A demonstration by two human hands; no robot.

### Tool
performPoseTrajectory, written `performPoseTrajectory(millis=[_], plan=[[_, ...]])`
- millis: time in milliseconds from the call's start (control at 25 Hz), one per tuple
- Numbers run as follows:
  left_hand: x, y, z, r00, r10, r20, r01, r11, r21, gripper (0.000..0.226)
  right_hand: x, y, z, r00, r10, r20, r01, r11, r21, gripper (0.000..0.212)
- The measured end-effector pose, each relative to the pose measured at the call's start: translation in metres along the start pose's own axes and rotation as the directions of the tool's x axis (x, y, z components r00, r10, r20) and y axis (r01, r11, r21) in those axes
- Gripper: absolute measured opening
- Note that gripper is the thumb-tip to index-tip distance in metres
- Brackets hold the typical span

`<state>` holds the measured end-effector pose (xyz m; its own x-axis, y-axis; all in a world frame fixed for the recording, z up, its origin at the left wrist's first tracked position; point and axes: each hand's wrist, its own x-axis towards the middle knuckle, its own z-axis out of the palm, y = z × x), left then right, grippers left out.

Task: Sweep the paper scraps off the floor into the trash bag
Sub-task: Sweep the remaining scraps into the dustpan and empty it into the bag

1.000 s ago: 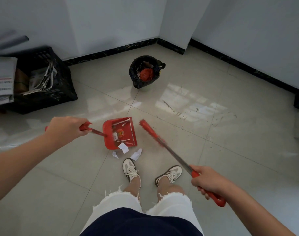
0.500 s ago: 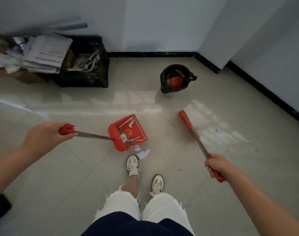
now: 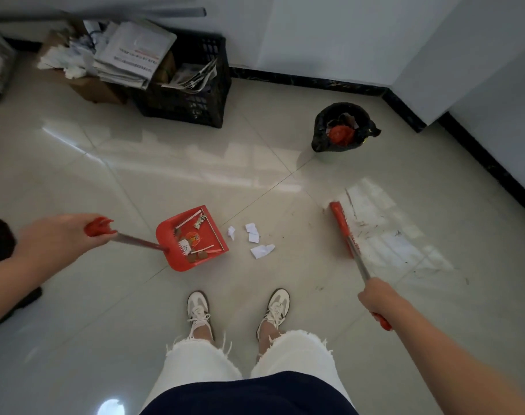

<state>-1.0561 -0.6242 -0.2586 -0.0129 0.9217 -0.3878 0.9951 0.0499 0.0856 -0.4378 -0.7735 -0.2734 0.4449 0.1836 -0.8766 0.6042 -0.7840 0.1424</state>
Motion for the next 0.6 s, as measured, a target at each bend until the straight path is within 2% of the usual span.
performPoseTrajectory(millis=[80, 160, 320, 480, 560, 600], plan=[[-0.008, 0.047, -0.02, 0.997, 0.07, 0.017, -0.07, 0.997, 0.041, 0.031, -0.017, -0.016, 0.02, 1.0, -0.019, 0.002, 0.019, 0.997, -0.069, 0.013], [-0.005, 0.068, -0.022, 0.988, 0.151, 0.029, -0.153, 0.982, 0.113, 0.03, -0.034, -0.039, 0.046, 0.997, -0.065, 0.032, 0.068, 0.993, -0.101, 0.025], [0.005, 0.052, -0.008, 0.968, 0.251, -0.008, -0.249, 0.964, 0.095, 0.029, -0.078, -0.112, 0.106, 0.984, -0.141, 0.112, 0.152, 0.983, -0.104, 0.029], [0.007, 0.046, 0.003, 0.912, 0.41, -0.02, -0.406, 0.909, 0.093, 0.021, -0.124, -0.203, 0.162, 0.947, -0.239, 0.215, 0.28, 0.941, -0.19, 0.031], [0.011, 0.046, 0.005, 0.899, 0.438, 0.0, -0.436, 0.896, 0.082, 0.018, -0.15, -0.237, 0.185, 0.933, -0.259, 0.248, 0.324, 0.906, -0.272, 0.031], [0.015, 0.048, 0.006, 0.899, 0.438, 0.007, -0.437, 0.895, 0.088, 0.02, -0.163, -0.248, 0.196, 0.926, -0.256, 0.276, 0.323, 0.918, -0.232, 0.029]])
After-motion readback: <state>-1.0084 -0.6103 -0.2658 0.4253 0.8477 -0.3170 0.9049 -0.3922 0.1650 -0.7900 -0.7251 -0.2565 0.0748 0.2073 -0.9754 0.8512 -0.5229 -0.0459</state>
